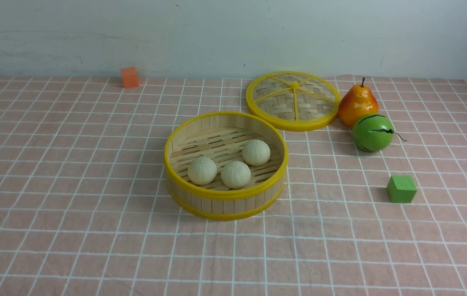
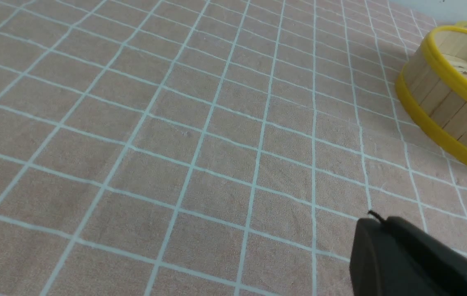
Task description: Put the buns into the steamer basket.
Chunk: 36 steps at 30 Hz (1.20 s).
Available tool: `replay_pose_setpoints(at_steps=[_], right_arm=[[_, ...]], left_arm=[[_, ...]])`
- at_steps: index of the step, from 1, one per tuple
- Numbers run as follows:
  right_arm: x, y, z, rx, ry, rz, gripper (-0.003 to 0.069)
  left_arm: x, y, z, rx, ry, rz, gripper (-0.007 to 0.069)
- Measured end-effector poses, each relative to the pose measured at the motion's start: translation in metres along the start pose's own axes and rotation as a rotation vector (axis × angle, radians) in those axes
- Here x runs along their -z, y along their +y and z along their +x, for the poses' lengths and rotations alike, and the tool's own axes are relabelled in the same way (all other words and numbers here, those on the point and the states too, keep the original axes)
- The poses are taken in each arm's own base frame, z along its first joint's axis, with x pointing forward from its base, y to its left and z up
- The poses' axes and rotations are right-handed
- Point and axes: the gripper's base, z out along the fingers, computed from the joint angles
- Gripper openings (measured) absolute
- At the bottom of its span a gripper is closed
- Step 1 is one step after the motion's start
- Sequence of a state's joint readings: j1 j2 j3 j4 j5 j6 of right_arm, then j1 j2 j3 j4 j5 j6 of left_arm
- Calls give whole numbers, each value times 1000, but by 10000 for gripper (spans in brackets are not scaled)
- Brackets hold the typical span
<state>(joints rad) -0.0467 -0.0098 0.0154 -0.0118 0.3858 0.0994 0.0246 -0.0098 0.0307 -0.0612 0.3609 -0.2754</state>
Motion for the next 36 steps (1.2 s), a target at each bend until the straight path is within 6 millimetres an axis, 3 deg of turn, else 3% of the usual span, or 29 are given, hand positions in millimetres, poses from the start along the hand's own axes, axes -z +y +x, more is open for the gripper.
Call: replay_pose_setpoints(at_steps=[36], right_arm=[[0,0,0,0,0,0,105]], left_arm=[[0,0,0,-1,0,0,-14]])
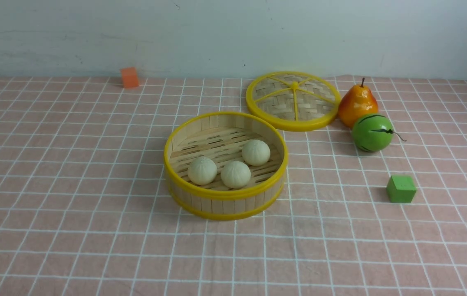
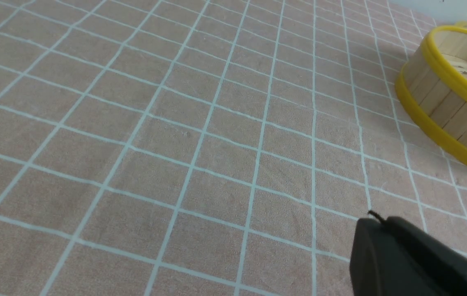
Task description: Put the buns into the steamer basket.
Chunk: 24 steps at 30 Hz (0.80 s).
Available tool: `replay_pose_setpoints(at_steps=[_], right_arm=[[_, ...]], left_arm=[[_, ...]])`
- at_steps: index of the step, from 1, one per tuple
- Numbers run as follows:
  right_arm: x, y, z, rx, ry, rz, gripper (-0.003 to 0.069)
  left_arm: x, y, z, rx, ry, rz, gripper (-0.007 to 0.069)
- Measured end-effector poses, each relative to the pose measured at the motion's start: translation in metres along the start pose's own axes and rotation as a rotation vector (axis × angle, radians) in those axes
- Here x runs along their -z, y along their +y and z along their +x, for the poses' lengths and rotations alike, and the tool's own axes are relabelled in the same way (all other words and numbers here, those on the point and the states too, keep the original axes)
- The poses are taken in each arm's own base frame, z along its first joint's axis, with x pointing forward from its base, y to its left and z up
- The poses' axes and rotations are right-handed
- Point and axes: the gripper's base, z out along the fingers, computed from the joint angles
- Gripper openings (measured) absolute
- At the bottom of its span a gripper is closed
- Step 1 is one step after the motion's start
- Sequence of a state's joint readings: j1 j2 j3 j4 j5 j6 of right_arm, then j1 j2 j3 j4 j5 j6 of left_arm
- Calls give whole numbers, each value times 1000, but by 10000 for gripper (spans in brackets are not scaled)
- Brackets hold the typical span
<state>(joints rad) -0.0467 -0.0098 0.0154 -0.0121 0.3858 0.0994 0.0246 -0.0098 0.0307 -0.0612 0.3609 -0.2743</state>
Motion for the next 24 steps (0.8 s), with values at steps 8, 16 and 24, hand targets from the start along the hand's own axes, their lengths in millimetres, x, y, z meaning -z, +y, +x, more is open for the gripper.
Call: replay_pose_setpoints(at_steps=[8,16,24], right_arm=[[0,0,0,0,0,0,112],[0,0,0,0,0,0,121],[0,0,0,0,0,0,131]], left_arm=[[0,0,0,0,0,0,-13],[0,0,0,0,0,0,-11],[0,0,0,0,0,0,-6]])
